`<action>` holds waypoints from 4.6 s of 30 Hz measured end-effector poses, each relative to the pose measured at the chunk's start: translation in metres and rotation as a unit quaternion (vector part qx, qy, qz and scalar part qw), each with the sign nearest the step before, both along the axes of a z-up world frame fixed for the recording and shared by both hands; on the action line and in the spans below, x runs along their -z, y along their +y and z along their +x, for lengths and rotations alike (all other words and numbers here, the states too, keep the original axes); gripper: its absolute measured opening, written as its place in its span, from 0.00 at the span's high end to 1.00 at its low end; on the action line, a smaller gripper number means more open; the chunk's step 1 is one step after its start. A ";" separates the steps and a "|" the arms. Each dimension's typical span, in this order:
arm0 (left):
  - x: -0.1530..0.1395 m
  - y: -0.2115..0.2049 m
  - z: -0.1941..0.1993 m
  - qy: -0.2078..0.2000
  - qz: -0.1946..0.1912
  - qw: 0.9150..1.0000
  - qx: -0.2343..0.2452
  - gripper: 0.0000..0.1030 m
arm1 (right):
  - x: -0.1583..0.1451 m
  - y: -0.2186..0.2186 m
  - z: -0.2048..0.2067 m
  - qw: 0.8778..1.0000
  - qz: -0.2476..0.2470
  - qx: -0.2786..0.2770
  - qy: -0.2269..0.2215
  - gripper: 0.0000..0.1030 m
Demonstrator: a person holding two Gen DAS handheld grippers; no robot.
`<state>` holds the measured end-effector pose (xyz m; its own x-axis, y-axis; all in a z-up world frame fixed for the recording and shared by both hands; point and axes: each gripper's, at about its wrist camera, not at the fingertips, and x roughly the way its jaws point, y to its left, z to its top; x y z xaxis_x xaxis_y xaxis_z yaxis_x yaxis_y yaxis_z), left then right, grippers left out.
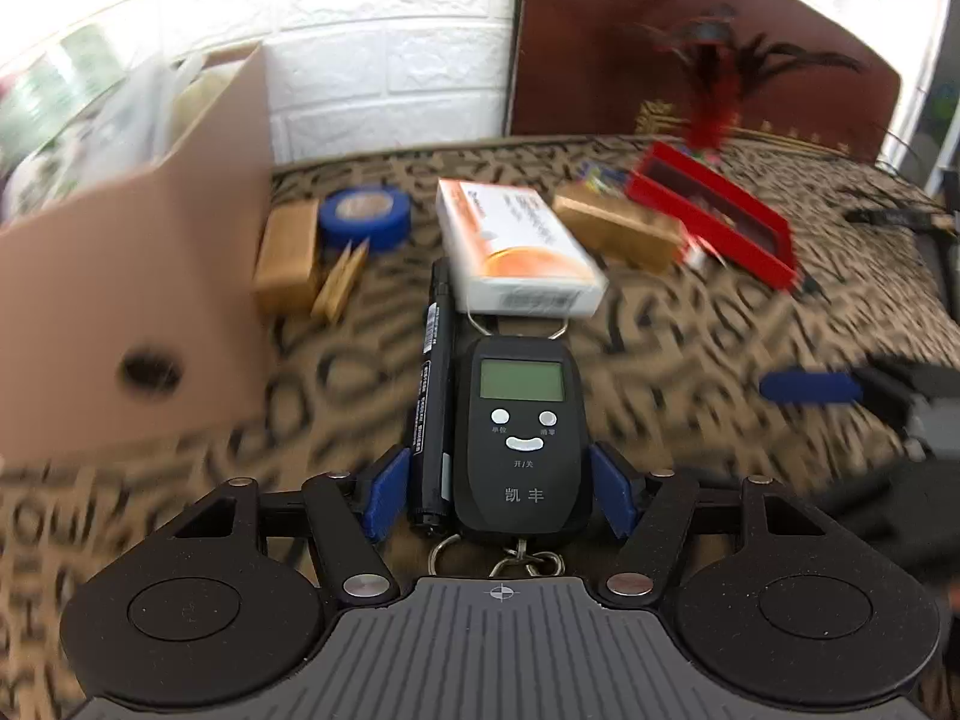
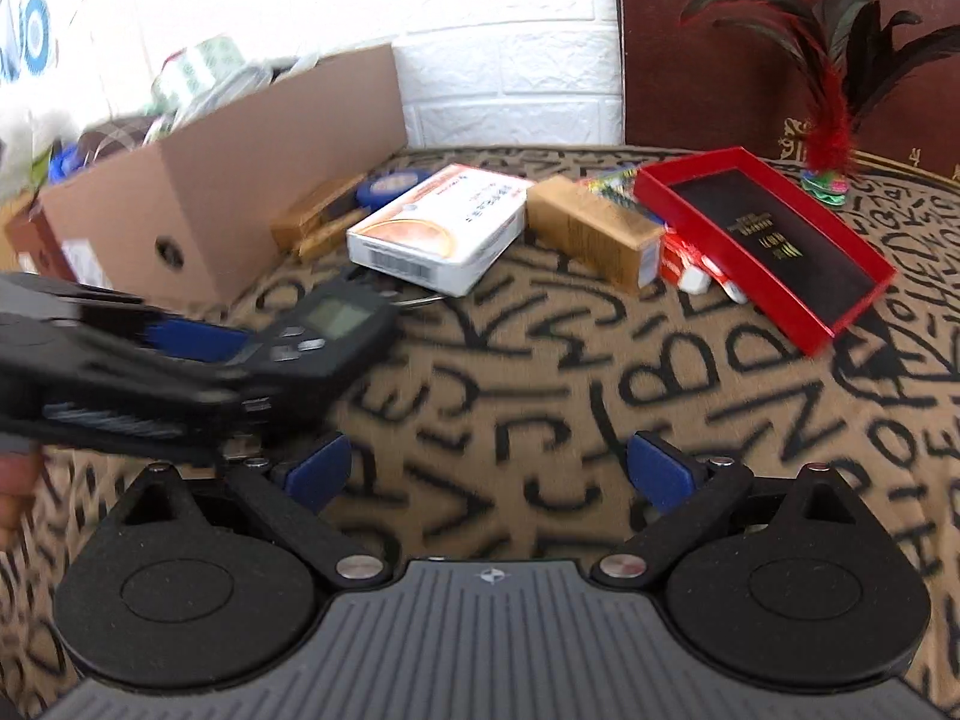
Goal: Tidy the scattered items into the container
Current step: 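Move both tools back to the table toward the black digital scale, then grasp the black pen with the left tool while the right tool grasps the scale, then lift the pen and scale and carry both toward the cardboard box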
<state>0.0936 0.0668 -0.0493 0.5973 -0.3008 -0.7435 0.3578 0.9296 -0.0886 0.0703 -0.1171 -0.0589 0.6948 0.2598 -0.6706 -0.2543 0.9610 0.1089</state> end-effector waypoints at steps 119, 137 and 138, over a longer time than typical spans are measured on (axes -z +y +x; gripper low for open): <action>-0.016 0.122 -0.102 -0.033 0.047 0.998 0.002 0.91 | -0.088 0.096 -0.046 0.993 0.082 -0.090 0.002 0.47; -0.177 0.174 -0.034 -0.170 -0.060 0.981 -0.074 0.91 | -0.159 0.138 0.009 0.986 0.089 -0.125 -0.058 0.47; -0.186 0.178 -0.027 -0.174 -0.064 0.980 -0.076 0.91 | -0.163 0.139 0.015 0.986 0.097 -0.126 -0.056 0.47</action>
